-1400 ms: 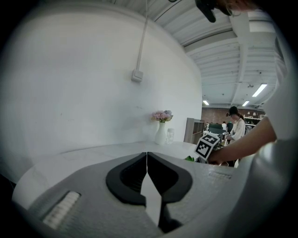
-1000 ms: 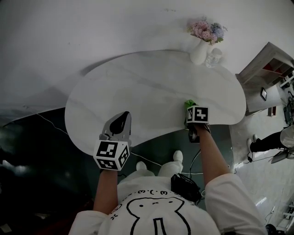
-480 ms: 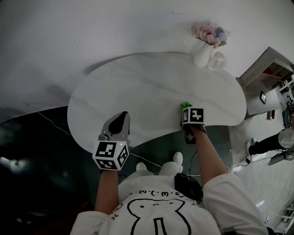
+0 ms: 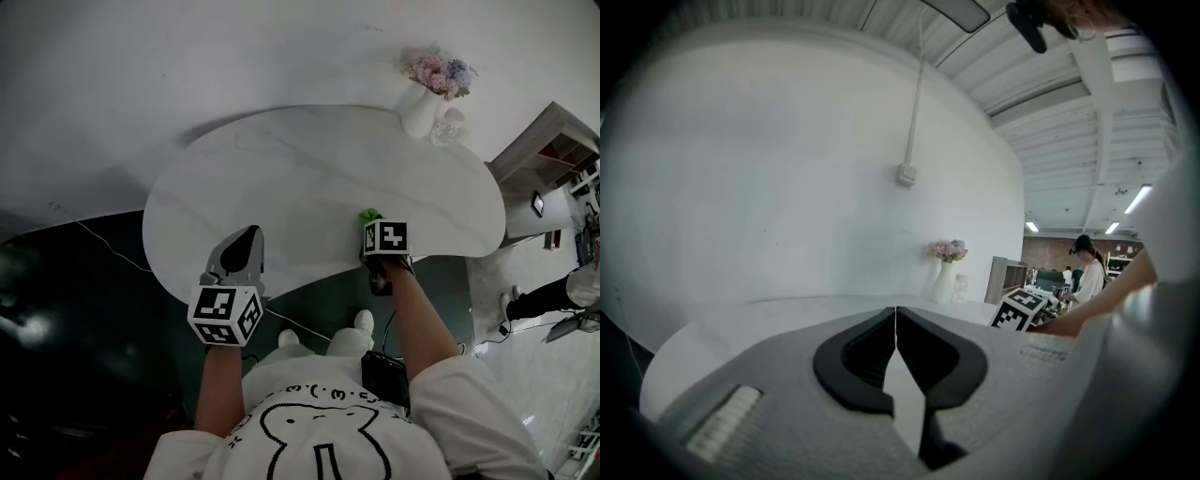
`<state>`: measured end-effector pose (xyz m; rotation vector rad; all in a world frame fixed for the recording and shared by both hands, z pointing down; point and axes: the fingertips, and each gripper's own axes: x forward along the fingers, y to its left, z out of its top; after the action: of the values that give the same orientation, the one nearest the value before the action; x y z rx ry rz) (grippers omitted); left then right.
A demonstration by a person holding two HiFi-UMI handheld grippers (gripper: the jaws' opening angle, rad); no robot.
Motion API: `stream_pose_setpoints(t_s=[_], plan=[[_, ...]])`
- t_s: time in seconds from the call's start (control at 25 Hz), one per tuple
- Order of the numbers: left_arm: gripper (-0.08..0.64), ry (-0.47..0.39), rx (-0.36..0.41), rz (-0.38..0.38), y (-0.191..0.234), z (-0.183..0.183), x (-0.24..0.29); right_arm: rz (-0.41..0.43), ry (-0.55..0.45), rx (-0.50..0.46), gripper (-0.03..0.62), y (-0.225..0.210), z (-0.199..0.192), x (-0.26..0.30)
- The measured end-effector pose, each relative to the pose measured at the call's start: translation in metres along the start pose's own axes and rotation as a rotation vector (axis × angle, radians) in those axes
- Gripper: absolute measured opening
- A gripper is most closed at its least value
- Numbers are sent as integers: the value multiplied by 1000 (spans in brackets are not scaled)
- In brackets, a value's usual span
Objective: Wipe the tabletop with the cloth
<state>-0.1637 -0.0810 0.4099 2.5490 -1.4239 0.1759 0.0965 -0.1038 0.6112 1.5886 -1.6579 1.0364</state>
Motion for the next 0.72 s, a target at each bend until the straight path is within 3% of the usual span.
stream_pose_setpoints(t_s=[0.4, 0.72], plan=[[18, -15, -23, 30, 15, -4, -18, 69, -1, -24, 46, 43, -7, 2], [18, -24, -41, 42, 24, -4, -27, 75, 18, -71, 46, 71, -9, 4]])
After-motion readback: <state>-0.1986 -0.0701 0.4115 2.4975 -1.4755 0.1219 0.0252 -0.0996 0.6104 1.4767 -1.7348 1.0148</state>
